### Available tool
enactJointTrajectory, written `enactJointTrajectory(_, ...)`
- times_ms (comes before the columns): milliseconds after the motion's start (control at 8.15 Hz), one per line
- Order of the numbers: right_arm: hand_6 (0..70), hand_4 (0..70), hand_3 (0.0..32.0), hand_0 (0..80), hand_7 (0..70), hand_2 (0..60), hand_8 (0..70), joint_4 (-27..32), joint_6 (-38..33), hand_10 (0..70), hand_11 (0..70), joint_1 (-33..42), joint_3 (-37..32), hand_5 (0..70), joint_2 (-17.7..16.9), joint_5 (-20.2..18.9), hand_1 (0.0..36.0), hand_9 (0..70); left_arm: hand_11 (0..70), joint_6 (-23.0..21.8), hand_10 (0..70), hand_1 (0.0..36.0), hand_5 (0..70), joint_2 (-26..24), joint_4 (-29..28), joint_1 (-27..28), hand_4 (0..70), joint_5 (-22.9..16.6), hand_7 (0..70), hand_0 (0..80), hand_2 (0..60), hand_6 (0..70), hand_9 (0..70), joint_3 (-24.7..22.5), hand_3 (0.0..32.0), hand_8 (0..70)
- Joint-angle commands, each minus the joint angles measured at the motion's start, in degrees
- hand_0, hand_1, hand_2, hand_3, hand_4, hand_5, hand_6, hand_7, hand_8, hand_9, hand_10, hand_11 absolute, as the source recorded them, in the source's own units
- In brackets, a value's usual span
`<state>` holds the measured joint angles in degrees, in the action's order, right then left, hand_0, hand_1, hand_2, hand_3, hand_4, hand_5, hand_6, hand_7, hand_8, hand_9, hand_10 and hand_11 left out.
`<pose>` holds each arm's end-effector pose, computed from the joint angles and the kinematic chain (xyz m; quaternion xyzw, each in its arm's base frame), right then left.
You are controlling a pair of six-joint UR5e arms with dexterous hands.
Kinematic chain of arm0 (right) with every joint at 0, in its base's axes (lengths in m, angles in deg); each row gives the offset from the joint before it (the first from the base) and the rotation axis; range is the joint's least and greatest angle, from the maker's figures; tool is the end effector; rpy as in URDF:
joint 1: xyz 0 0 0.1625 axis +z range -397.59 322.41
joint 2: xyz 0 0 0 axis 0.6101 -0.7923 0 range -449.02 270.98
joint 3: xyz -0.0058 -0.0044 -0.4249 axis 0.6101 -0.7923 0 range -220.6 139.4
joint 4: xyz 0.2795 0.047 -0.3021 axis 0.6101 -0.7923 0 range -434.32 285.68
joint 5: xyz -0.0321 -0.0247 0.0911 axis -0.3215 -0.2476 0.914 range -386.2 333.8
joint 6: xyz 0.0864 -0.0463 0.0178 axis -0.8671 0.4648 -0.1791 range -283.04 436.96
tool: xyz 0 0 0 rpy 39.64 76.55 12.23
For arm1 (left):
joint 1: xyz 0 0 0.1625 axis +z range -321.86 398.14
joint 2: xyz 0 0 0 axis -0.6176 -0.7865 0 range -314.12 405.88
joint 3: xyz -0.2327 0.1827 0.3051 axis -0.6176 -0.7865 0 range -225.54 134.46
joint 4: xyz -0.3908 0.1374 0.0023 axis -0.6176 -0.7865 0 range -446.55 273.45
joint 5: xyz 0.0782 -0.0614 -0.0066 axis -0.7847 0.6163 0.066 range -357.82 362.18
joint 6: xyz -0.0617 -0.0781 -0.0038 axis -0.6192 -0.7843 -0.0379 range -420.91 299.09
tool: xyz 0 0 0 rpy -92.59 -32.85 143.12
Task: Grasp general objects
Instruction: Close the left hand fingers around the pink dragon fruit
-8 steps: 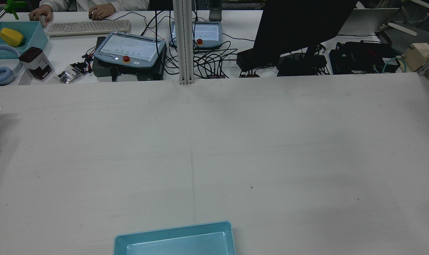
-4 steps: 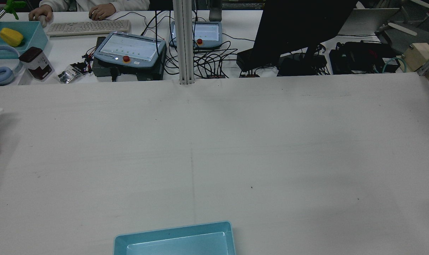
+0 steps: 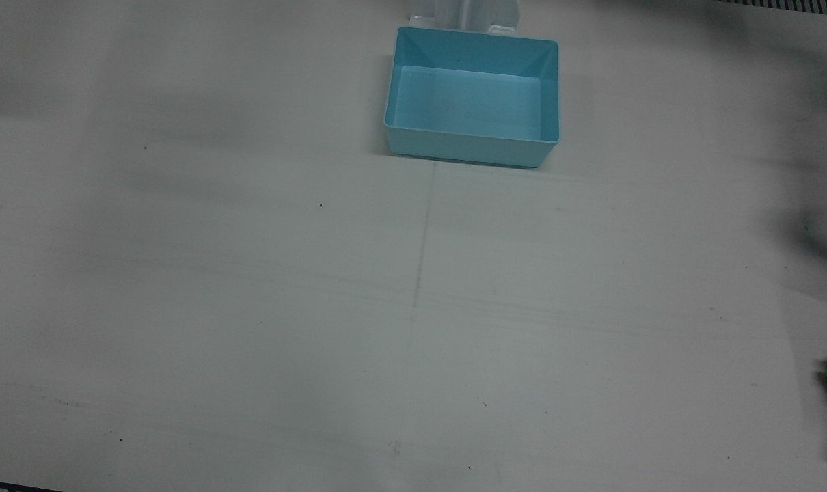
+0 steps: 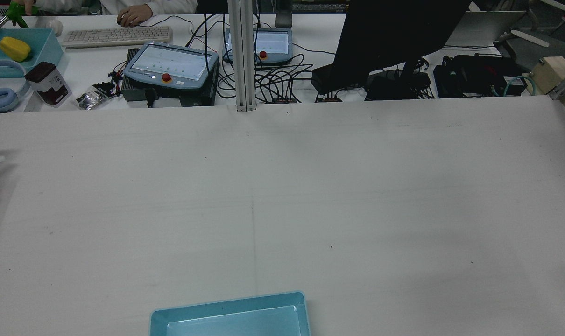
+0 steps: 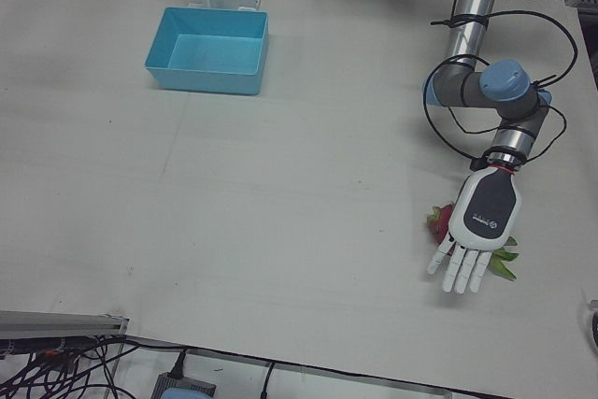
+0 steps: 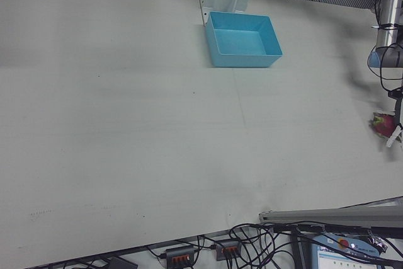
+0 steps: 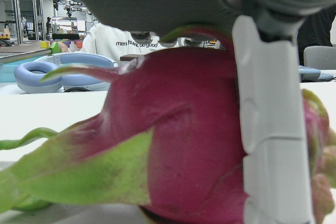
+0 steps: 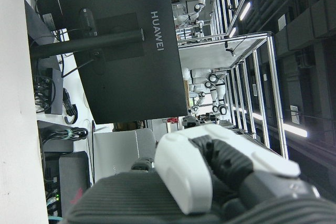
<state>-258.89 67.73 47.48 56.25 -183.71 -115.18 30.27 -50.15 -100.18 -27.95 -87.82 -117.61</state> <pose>0.0956 -0.4625 0.6750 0.0789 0.6876 -0.7211 0.0332 0.0934 -0.5395 0.7626 0.3975 0.5975 -0.3737 0.5877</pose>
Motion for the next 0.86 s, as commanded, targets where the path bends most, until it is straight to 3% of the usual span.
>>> enactJointTrajectory(0, 0.0, 0.0, 0.0, 0.0, 0.0, 0.0, 0.0, 0.00, 0.00, 0.0, 0.0, 0.00, 0.00, 0.0, 0.03, 0.03, 0.0, 0.0, 8.4, 1.10, 4.2, 20.2, 0.0, -0.03, 0.09, 0.00, 23.0, 0.09, 6.1, 61.1, 0.0, 0.0, 0.0, 0.61, 0.0, 0.0)
enactJointTrajectory(368, 0.0, 0.0, 0.0, 0.0, 0.0, 0.0, 0.0, 0.00, 0.00, 0.0, 0.0, 0.00, -0.09, 0.0, 0.03, 0.03, 0.0, 0.0, 48.8, 1.90, 32.8, 20.4, 0.0, -0.03, -0.35, 0.00, 29.2, 1.49, 21.9, 63.9, 0.0, 7.8, 5.3, 1.75, 0.0, 1.1)
enactJointTrajectory(491, 0.0, 0.0, 0.0, 0.0, 0.0, 0.0, 0.0, 0.00, 0.00, 0.0, 0.0, 0.00, 0.00, 0.0, 0.03, 0.03, 0.0, 0.0, 67.2, 1.90, 46.4, 19.7, 0.0, -0.12, -0.43, 0.00, 34.2, 1.49, 29.1, 61.9, 0.0, 14.1, 13.2, 1.76, 0.0, 6.8)
enactJointTrajectory(613, 0.0, 0.0, 0.0, 0.0, 0.0, 0.0, 0.0, 0.00, 0.00, 0.0, 0.0, 0.00, 0.00, 0.0, 0.03, 0.03, 0.0, 0.0, 70.0, 1.90, 50.7, 20.3, 0.0, -0.03, -0.61, 0.00, 37.3, 1.49, 33.4, 59.9, 2.3, 17.0, 18.6, 1.76, 0.0, 10.7)
enactJointTrajectory(736, 0.0, 0.0, 0.0, 0.0, 0.0, 0.0, 0.0, 0.00, 0.00, 0.0, 0.0, 0.00, 0.00, 0.0, 0.03, 0.03, 0.0, 0.0, 70.0, 1.90, 64.7, 19.1, 0.0, -0.03, -0.70, 0.00, 50.9, 2.10, 43.3, 57.8, 12.4, 25.6, 32.0, 1.76, 0.0, 20.5)
